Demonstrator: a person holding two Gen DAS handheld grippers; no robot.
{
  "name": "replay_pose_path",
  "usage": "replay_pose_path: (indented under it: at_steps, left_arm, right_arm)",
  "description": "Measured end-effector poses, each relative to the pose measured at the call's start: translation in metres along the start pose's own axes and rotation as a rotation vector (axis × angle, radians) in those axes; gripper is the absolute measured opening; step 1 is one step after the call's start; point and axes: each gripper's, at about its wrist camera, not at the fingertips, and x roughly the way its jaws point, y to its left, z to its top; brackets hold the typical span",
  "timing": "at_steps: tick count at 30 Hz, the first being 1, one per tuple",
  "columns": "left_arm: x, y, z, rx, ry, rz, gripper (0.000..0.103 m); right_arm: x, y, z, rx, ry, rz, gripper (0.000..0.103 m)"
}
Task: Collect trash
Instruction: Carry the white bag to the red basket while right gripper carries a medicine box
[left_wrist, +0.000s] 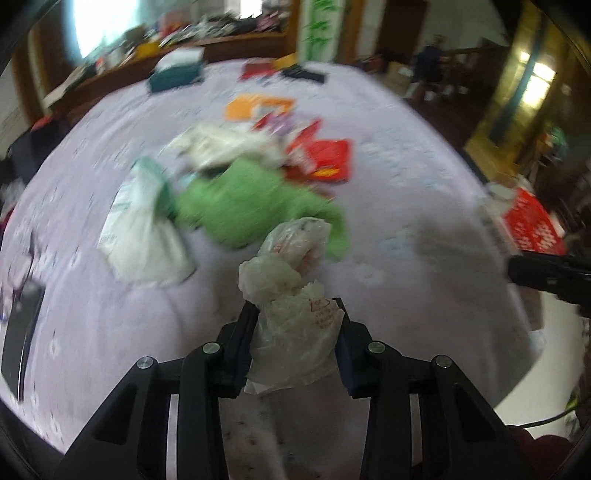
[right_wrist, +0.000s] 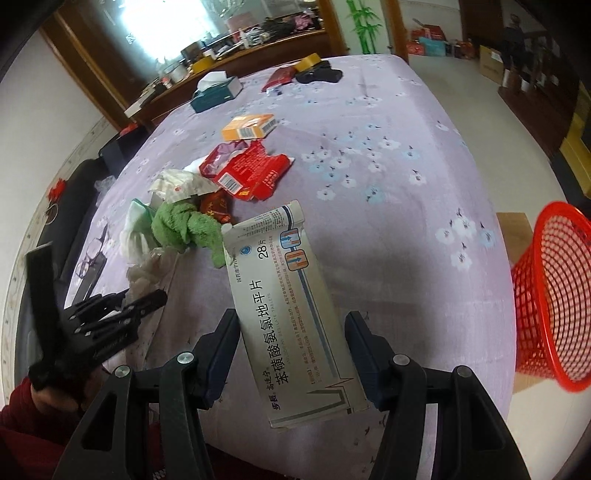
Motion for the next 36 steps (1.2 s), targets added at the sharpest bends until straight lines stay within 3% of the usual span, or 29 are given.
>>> replay_pose_path:
  at_steps: [7, 14, 25, 36]
  left_arm:
    - [-0.015, -0.031, 0.017, 0.148, -0.078, -0.059, 0.037]
    - [-0.014, -0.056, 0.030, 0.207, -0.078, -0.126, 0.037]
    - [-0.018, -0.093, 0.035, 0.263, -0.079, -0.166, 0.037]
    - [-0.018, -0.149, 0.057, 0.272, -0.072, -0.185, 0.037]
  right_arm:
    - [-0.021, -0.002, -0.008, 0.045, -0.066, -0.039, 0.063]
    - [-0.042, -0.019, -0.022, 0.133, -0.103, -0.084, 0.063]
    - [-0.078, -0.050, -0.046, 0.254, -0.162, -0.111, 0.063]
    - [-0.114, -0.117, -0.042, 0.345, -0.227, -0.100, 0.063]
